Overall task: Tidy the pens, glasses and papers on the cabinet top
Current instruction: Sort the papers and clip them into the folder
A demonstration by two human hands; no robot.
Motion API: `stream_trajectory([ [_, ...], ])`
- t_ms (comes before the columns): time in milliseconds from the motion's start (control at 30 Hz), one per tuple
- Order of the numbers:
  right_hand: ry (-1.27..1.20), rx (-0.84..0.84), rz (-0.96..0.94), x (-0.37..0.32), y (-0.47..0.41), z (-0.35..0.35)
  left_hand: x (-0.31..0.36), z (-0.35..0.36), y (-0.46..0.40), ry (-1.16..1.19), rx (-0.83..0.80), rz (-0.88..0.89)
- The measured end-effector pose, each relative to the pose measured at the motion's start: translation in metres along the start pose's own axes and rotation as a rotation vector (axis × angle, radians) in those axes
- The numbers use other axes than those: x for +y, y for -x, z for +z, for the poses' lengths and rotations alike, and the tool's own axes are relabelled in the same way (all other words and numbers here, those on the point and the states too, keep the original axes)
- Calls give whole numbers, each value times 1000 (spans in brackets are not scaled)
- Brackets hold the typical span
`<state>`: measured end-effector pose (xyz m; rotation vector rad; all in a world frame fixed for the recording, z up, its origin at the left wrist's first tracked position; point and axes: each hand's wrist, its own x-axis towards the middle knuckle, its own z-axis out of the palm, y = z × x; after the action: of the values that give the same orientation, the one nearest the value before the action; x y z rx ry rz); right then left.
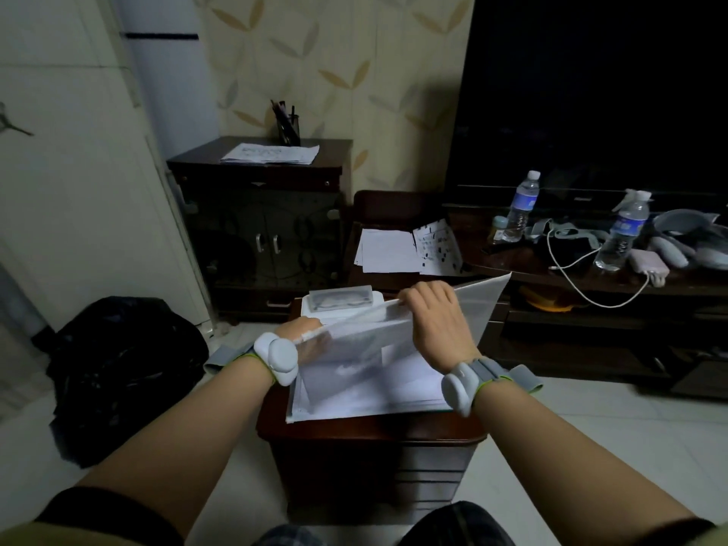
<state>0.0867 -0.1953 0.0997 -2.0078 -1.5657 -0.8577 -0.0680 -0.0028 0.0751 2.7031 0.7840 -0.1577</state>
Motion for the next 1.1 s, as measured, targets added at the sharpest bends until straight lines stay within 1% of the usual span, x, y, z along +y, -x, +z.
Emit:
stream_trajectory([
  [200, 5, 138, 214, 8, -32, -24, 6, 4, 19, -99, 28, 2],
  [367, 87, 265, 269, 9, -65, -42, 5, 24, 36, -151, 78, 76],
  [467, 126, 230, 332, 11, -82, -48, 1, 42, 42, -142, 112, 124],
  [533, 113, 186, 381, 11, -91, -47, 0, 54, 48, -139, 87, 135],
  [567, 107, 191, 394, 11, -94, -45, 1, 59, 51, -151, 75, 131],
  [667, 119, 277, 349, 8, -97, -37, 5, 72, 51, -200, 60, 158],
  [767, 120, 418, 246, 2, -101, -35, 6, 78, 48, -186, 34, 155],
  [833, 82, 468, 155, -2, -103, -33, 7, 80, 45, -189, 22, 155],
  [900, 1, 429, 0, -7, -100, -25, 9, 80, 43, -189, 13, 158],
  [933, -27, 372, -73, -10, -95, -18, 10, 81, 41, -189, 8, 156],
  [1000, -73, 209, -170, -16, -76, -1, 12, 82, 40, -168, 7, 148],
  [1100, -92, -79, -210, -24, -30, 29, 14, 83, 40, -122, -12, 142],
])
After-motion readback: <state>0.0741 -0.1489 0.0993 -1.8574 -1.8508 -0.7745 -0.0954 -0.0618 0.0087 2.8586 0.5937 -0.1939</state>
